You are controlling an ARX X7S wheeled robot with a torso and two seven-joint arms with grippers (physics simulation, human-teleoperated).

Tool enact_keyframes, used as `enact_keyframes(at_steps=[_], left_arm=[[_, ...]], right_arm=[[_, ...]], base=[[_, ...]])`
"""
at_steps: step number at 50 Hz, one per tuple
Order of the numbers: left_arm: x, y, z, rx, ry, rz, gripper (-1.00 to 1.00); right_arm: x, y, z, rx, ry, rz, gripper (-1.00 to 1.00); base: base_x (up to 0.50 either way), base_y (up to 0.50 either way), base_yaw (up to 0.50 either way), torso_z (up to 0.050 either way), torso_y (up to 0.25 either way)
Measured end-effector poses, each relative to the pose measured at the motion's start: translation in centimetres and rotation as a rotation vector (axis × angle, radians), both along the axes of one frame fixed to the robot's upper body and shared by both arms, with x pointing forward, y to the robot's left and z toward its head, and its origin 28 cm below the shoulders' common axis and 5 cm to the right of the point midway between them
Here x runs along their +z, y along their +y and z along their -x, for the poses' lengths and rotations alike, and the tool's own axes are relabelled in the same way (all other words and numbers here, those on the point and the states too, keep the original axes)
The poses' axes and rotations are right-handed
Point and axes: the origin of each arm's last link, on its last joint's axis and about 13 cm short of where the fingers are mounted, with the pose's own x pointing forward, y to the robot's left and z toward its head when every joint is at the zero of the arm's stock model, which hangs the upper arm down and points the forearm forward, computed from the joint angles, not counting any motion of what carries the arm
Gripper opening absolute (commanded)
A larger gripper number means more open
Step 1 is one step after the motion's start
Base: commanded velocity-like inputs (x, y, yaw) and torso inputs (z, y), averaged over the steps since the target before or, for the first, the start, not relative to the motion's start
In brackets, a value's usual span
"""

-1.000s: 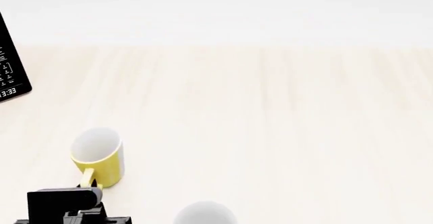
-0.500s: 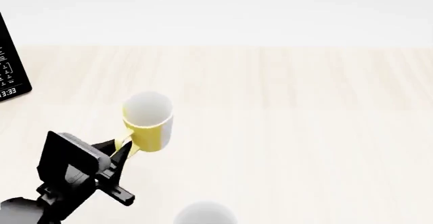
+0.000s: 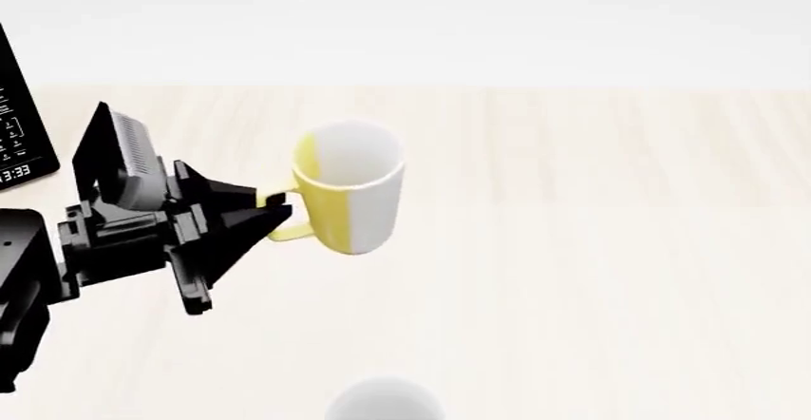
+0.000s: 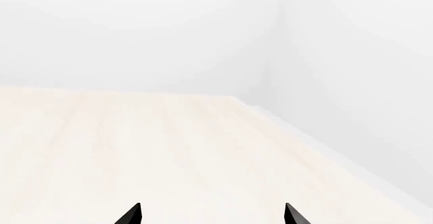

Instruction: Put the yellow and white mug to the front of the white mug.

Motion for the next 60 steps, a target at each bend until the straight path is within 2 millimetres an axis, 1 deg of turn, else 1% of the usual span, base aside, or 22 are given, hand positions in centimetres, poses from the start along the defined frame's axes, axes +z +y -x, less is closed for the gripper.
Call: enact_keyframes(at_steps=[11, 27, 60], left_arm=[[0.1, -0.8, -0.2, -0.102, 0.012, 0.002, -1.00], [-1.0, -2.3, 0.0, -0.175, 0.022, -0.005, -1.00], [-5.0, -3.0, 1.5, -0.164, 0.045, -0.052, -1.00]], right_arm=[[-0.2, 0.0, -0.1, 0.000, 0.008, 0.000, 1.00], [-0.2, 0.0, 0.0, 0.004, 0.008, -0.001, 1.00], [0.1, 0.3, 0.0, 0.018, 0.006, 0.006, 1.00]], base=[[0.00, 0.00, 0.00, 0.000, 0.001], [0.00, 0.00, 0.00, 0.000, 0.000], [0.00, 0.00, 0.00, 0.000, 0.000]])
